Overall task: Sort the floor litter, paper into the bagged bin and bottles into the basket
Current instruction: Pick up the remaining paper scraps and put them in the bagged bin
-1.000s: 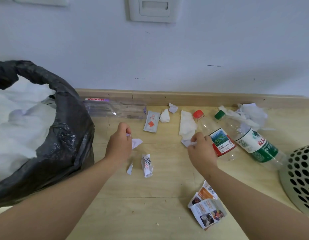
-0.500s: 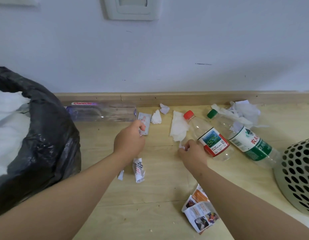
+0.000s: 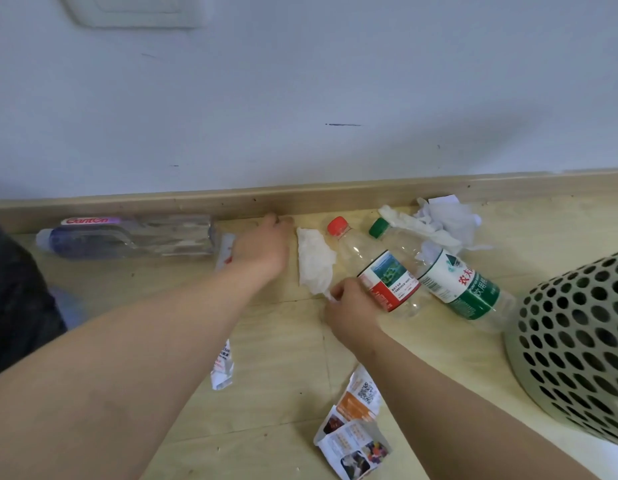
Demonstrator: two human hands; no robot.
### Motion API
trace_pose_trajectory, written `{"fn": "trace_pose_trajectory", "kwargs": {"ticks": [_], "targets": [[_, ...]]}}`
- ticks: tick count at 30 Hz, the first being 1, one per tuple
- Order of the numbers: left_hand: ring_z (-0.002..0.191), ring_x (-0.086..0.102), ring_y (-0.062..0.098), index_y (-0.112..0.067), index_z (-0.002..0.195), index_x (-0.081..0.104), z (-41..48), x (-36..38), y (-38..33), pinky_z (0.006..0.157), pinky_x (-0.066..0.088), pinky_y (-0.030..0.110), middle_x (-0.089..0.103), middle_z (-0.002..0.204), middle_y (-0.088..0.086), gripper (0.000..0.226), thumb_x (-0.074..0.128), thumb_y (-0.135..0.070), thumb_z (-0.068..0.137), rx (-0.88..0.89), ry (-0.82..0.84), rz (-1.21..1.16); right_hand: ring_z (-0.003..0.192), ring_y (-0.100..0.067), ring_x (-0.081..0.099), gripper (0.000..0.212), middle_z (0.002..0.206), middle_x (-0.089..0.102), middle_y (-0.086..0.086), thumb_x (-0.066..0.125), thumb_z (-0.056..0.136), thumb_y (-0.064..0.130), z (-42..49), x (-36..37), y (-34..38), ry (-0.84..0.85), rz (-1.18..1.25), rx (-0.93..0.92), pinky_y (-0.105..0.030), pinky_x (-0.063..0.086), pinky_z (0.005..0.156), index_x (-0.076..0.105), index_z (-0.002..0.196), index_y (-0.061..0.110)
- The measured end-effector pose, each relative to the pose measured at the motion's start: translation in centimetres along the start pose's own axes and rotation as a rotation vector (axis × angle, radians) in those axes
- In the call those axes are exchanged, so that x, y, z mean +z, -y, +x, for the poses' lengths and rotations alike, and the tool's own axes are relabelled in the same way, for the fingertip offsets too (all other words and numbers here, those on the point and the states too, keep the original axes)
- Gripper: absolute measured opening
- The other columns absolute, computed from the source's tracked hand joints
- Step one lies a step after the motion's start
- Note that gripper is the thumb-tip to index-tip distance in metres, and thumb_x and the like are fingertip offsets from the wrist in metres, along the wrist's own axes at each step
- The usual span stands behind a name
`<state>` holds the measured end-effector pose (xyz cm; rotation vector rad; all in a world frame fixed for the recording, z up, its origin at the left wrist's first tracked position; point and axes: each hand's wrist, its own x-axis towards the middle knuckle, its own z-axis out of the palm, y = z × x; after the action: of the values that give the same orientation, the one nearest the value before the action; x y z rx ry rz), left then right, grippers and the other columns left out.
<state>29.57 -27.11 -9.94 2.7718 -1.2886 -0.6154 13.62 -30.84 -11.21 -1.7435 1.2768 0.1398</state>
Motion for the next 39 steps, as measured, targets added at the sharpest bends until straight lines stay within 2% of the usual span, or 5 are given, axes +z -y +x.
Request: {"fn": "trace_pose_trajectory", "kwargs": {"ticks": [18,21,27,32,39], "targets": [[0.071,0.049,0.024,-0.016,0.087,0.046,-4.6,-2.9,1.4,0.06,0.032,0.027,0.047,0.072,-0.002,0.02,0.057,-0.032,0.091,-0.17,-0.124,-0.499,0.086,-0.017,0.05,0.014,0.096,0.054,-0.003,0.046,0.089,0.007,-0.8,-0.4,-0.4,0.106,-0.228,-0.149,-0.022,0.038,0.066,0.054,0.097,0.016],[0.062,0.047,0.025,-0.017,0.076,0.042,-4.8,-3.7,0.8,0.055,0.033,0.028,0.046,0.067,-0.001,0.022,0.058,-0.026,0.088,-0.193,-0.116,-0.551,0.078,-0.018,0.053,0.026,0.088,0.059,-0.002,0.046,0.087,0.003,-1.5,-1.9,0.6,0.057,-0.046,-0.221,-0.026,0.044,0.068,0.057,0.075,0.023],[0.079,0.045,0.023,-0.014,0.082,0.045,-3.9,-4.8,-4.5,0.058,0.032,0.028,0.049,0.094,0.006,0.01,0.053,-0.01,0.085,-0.042,-0.102,-0.548,0.061,-0.008,0.043,0.024,0.07,0.055,0.002,0.044,0.084,0.001,-0.8,-7.9,3.7,-0.35,0.27,-0.308,-0.027,0.035,0.064,0.059,0.074,0.017],[0.114,0.051,0.017,-0.023,0.12,0.052,-3.2,-4.7,-9.3,0.086,0.039,0.026,0.054,0.128,-0.003,0.033,0.046,-0.008,0.092,0.154,-0.034,-0.525,0.099,-0.024,0.055,0.034,0.118,0.061,-0.01,0.036,0.092,-0.001,1.5,-13.2,0.9,-0.6,0.157,-0.134,-0.028,0.04,0.079,0.063,0.11,0.009],[0.127,0.044,0.017,-0.034,0.143,0.031,-3.4,-2.3,-13.6,0.083,0.046,0.033,0.033,0.15,-0.011,0.068,0.035,0.005,0.087,0.344,0.126,-0.221,0.122,-0.032,0.045,0.05,0.144,0.038,-0.009,0.032,0.093,0.001,4.3,-14.5,-2.0,-0.352,0.062,0.026,-0.035,0.038,0.096,0.04,0.138,0.02]]}}
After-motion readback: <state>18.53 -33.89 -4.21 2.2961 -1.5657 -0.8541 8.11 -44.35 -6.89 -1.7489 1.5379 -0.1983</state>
